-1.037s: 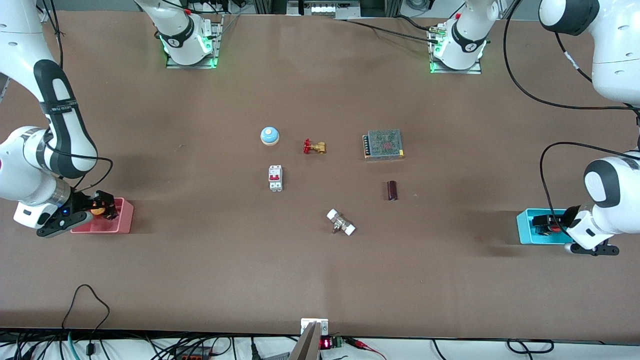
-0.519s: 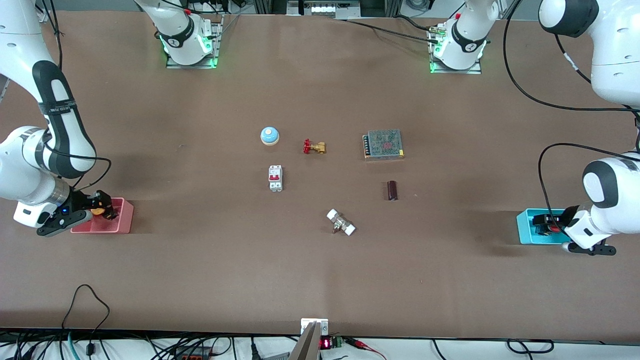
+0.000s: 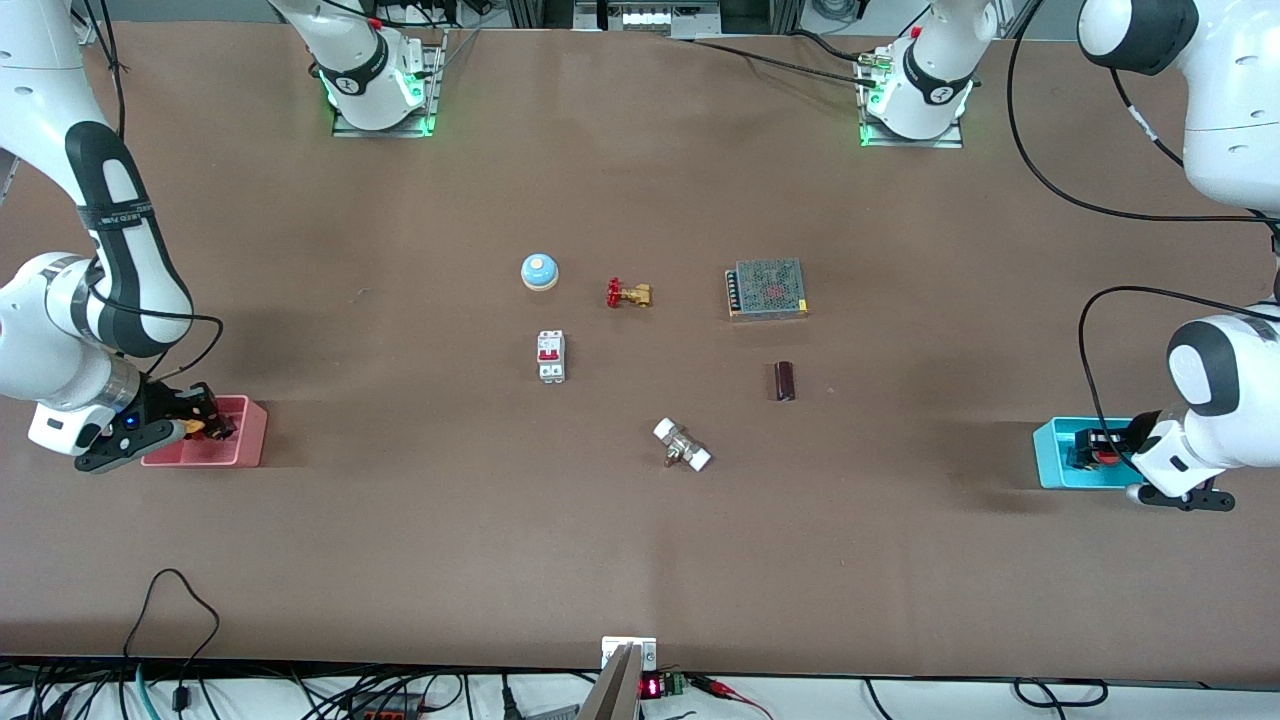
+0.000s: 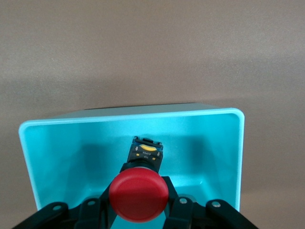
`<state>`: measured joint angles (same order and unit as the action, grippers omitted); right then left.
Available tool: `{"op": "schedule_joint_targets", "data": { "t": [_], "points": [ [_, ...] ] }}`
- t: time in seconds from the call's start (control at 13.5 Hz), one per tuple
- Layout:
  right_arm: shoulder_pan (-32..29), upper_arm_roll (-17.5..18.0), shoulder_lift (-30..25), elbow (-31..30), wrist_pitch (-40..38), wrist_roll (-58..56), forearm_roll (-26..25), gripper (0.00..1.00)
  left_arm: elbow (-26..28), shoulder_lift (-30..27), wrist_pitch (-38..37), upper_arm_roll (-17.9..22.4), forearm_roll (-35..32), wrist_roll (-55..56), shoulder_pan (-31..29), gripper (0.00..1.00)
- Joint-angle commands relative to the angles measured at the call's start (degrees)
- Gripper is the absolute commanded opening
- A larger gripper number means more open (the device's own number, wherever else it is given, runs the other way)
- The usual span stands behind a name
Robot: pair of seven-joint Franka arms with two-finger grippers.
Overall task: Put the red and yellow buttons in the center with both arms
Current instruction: 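Close the right gripper on the yellow button while the left gripper grips the red button, then lift the yellow button with the right gripper while the left gripper lifts the red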
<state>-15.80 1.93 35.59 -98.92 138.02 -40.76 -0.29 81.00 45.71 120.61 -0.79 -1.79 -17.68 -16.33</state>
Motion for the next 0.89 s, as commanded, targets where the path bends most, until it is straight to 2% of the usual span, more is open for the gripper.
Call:
{"op": "schedule_joint_targets", "data": {
  "t": [0.0, 0.22, 0.44, 0.59, 0.74, 0.81],
  "points": [
    [-0.72, 0.53, -0.08, -0.31, 0.5, -0.64, -0.76, 0.35, -1.55, 0.35, -0.28, 0.18, 0.12, -1.31, 0.16, 0.37],
    [-0.64, 0.53, -0.26, 0.21, 0.5, -0.46, -1.02, 0.27, -1.55, -1.67, -0.28, 0.09, -0.05, -1.48, 0.16, 0.37],
    [-0.46, 0.96, -3.23, 1.62, -1.6, -0.46, -5.41, 0.27, 0.46, -7.46, -0.81, -0.26, -0.58, -1.22, 0.59, 0.37],
    [0.06, 1.14, -7.18, 3.02, -8.34, -0.03, -5.33, 0.25, 4.84, -13.86, -1.25, -0.44, -0.58, -0.78, 2.08, 0.37],
    [2.25, 2.36, -11.92, 5.13, -17.13, 2.85, -4.72, 0.24, 8.63, -19.41, -6.58, -0.52, -0.49, 1.57, 5.06, 0.36],
    [3.48, 3.07, -13.86, 5.22, -20.3, 8.27, -4.63, 0.24, 9.6, -21.26, -9.92, -0.61, -0.49, 5.25, 6.73, 0.36]
  ]
}}
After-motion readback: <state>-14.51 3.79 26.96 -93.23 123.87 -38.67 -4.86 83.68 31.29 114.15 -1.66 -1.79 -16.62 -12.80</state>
